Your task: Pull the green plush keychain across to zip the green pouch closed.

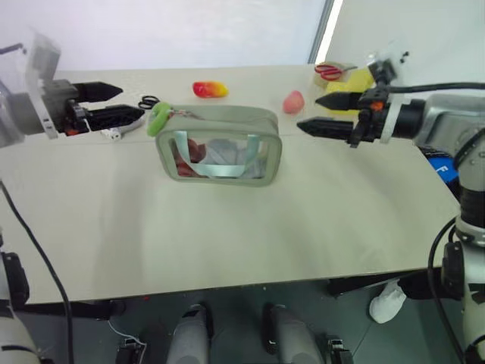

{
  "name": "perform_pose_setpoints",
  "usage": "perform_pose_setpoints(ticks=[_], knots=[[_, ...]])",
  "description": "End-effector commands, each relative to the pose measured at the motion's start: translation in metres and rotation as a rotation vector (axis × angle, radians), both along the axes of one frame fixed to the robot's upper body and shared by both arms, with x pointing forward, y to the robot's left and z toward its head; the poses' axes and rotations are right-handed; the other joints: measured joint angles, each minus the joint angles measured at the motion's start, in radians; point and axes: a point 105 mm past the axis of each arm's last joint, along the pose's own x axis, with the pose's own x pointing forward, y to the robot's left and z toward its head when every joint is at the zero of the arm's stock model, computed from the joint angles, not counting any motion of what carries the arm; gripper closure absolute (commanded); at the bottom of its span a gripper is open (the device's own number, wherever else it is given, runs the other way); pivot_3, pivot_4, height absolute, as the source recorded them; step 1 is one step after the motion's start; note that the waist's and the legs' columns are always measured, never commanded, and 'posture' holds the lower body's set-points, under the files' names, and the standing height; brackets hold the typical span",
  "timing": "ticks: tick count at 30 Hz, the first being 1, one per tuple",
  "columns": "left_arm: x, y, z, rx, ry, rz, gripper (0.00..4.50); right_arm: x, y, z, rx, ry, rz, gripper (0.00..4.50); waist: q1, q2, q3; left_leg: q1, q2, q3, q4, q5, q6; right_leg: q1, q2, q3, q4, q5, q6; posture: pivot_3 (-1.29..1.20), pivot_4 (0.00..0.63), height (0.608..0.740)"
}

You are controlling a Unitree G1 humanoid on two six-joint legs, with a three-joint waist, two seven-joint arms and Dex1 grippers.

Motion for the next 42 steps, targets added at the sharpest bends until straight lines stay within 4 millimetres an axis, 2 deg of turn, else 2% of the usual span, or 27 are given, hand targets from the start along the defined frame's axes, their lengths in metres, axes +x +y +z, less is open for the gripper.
perform_pose_setpoints(ticks=[1, 9, 13, 18, 23, 26, 29, 35, 36, 38, 42], knots=[[-0.002, 0.007, -0.002, 0.044, -0.015, 0.020, 0.04, -0.005, 0.005, 0.016, -0.023, -0.095, 0.010, 0.00, -0.003, 0.000, 0.000, 0.000, 0.000, 0.000, 0.000, 0.000, 0.000, 0.000, 0.000, 0.000, 0.001, 0.000, 0.000, 0.00, 0.150, 0.740], [0.000, 0.013, 0.006, 0.012, -0.061, 0.057, 0.04, -0.003, 0.007, 0.023, -0.031, -0.130, 0.000, 0.00, 0.001, 0.000, 0.000, 0.000, 0.000, 0.000, 0.003, 0.000, 0.000, 0.000, 0.000, 0.000, 0.002, 0.000, 0.000, 0.00, 0.150, 0.740], [-0.006, 0.015, 0.008, 0.012, -0.065, 0.066, 0.04, 0.000, 0.016, 0.016, -0.111, -0.184, 0.010, 0.00, 0.001, 0.000, 0.000, 0.000, 0.000, 0.000, 0.003, 0.000, 0.000, 0.000, 0.000, 0.000, 0.003, 0.000, 0.000, 0.00, 0.150, 0.740], [-0.026, 0.005, 0.008, -0.018, -0.033, 0.017, 0.04, 0.004, 0.046, 0.006, -0.196, -0.256, 0.104, 0.00, -0.005, 0.000, 0.000, -0.001, 0.000, 0.000, 0.003, 0.000, 0.000, -0.001, 0.000, 0.001, 0.003, 0.000, 0.000, 0.00, 0.150, 0.740], [-0.036, -0.012, -0.012, -0.032, 0.016, -0.023, 0.04, 0.029, 0.080, 0.002, -0.202, -0.313, 0.107, 0.00, -0.005, 0.000, 0.000, 0.002, 0.000, 0.000, 0.004, 0.001, 0.000, -0.001, 0.001, 0.001, 0.008, 0.000, 0.000, 0.00, 0.150, 0.740], [-0.039, -0.015, -0.017, -0.041, 0.017, -0.012, 0.04, 0.036, 0.094, -0.007, -0.224, -0.314, 0.131, 0.00, -0.002, 0.000, 0.000, 0.002, 0.000, -0.001, 0.008, 0.001, -0.001, -0.001, 0.001, 0.001, 0.014, -0.001, 0.001, 0.00, 0.150, 0.740], [-0.040, -0.013, -0.014, -0.065, 0.006, 0.020, 0.04, 0.041, 0.098, -0.022, -0.305, -0.332, 0.152, 0.00, 0.000, 0.000, 0.000, 0.002, 0.001, -0.001, 0.013, 0.001, -0.001, 0.000, 0.001, 0.001, 0.016, -0.001, 0.001, 0.00, 0.150, 0.740], [-0.045, -0.017, -0.019, -0.072, 0.006, 0.033, 0.04, 0.044, 0.105, -0.022, -0.306, -0.348, 0.159, 0.00, -0.003, 0.000, 0.000, 0.002, 0.000, -0.001, 0.016, -0.001, -0.003, 0.002, 0.000, 0.001, 0.017, 0.000, 0.000, 0.00, 0.150, 0.740], [-0.046, -0.017, -0.019, -0.072, 0.004, 0.035, 0.00, 0.044, 0.106, -0.023, -0.310, -0.353, 0.166, 0.52, -0.004, 0.000, 0.000, 0.003, 0.001, -0.001, 0.015, -0.001, -0.003, 0.002, 0.000, 0.001, 0.017, 0.000, 0.000, 0.00, 0.150, 0.740], [-0.044, -0.016, -0.017, -0.072, -0.002, 0.041, 0.00, 0.043, 0.108, -0.023, -0.310, -0.355, 0.177, 1.25, -0.004, 0.000, 0.000, 0.002, 0.001, -0.002, 0.014, -0.001, -0.003, 0.001, 0.001, 0.001, 0.018, 0.000, 0.000, 0.00, 0.150, 0.740], [-0.042, -0.015, -0.014, -0.078, -0.010, 0.048, 0.00, 0.046, 0.108, -0.024, -0.316, -0.363, 0.171, 3.32, -0.004, 0.000, 0.000, 0.002, 0.001, -0.001, 0.014, 0.001, -0.001, 0.001, 0.001, 0.001, 0.018, 0.000, 0.000, 0.00, 0.150, 0.740]])
